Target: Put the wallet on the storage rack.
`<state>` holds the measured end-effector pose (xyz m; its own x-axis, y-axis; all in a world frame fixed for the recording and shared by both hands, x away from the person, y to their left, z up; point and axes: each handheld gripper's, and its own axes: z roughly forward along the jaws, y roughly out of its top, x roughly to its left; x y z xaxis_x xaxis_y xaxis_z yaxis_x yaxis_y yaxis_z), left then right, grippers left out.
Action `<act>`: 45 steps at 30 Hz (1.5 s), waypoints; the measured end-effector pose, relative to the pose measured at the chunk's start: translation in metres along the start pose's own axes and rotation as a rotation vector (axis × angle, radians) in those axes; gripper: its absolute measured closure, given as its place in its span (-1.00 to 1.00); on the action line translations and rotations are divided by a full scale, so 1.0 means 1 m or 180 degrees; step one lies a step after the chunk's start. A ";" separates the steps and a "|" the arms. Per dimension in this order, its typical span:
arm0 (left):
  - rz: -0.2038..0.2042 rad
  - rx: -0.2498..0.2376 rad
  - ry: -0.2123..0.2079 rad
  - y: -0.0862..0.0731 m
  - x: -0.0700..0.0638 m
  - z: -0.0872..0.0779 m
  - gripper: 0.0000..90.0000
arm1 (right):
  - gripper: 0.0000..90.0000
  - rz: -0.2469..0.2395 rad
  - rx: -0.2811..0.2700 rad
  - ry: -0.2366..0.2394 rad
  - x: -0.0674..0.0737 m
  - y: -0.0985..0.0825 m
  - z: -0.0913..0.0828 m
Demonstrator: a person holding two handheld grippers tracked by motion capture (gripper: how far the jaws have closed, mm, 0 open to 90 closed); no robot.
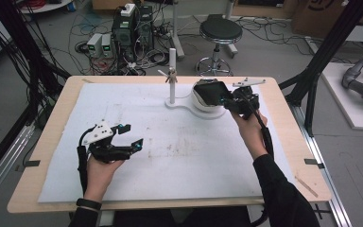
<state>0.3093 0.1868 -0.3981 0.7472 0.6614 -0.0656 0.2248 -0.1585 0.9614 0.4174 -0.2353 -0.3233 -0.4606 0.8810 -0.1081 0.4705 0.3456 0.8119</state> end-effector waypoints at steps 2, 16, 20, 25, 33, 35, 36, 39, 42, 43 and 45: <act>0.0004 0.0002 0.0002 0.000 0.000 0.000 -0.45 | 0.56 -0.0130 0.0013 -0.0001 0.004 0.000 0.000; 0.0003 0.0001 0.0006 0.000 0.001 0.000 -0.45 | 0.68 -0.0280 -0.0108 -0.0286 0.011 0.002 0.000; -0.0006 -0.0009 0.0005 0.000 0.001 -0.001 -0.45 | 0.19 -0.0141 -0.0154 -0.0098 0.009 0.002 0.000; 0.0009 -0.0006 -0.0003 0.000 0.000 -0.001 -0.45 | -0.03 -0.0131 -0.0079 -0.0066 0.009 0.000 0.000; -0.0018 -0.0020 0.0004 0.000 0.001 -0.002 -0.46 | -0.20 -0.0258 -0.0143 0.0220 0.016 -0.007 -0.009; -0.0009 -0.0010 0.0000 0.000 0.001 -0.002 -0.45 | -0.20 -0.0248 -0.0112 0.0244 0.017 -0.012 -0.009; -0.0012 -0.0015 -0.0001 0.000 0.000 -0.001 -0.45 | -0.21 -0.0255 -0.0095 0.0254 0.017 -0.015 -0.007; -0.0005 -0.0007 -0.0006 0.000 0.000 -0.001 -0.45 | -0.22 -0.0315 -0.0037 0.0247 0.018 -0.021 -0.005; -0.0015 -0.0001 -0.0012 0.000 0.000 0.001 -0.45 | -0.21 -0.0344 -0.0004 0.0238 0.020 -0.027 -0.002; -0.0013 0.0004 -0.0020 0.000 0.000 0.001 -0.45 | -0.23 -0.0342 0.0001 0.0241 0.020 -0.028 -0.001; -0.0010 -0.0001 -0.0021 0.000 0.000 0.001 -0.46 | -0.24 -0.0351 -0.0003 0.0272 0.020 -0.030 -0.001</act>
<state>0.3099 0.1856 -0.3984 0.7505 0.6570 -0.0705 0.2271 -0.1562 0.9613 0.3936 -0.2278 -0.3494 -0.5718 0.8070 -0.1476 0.4128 0.4384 0.7983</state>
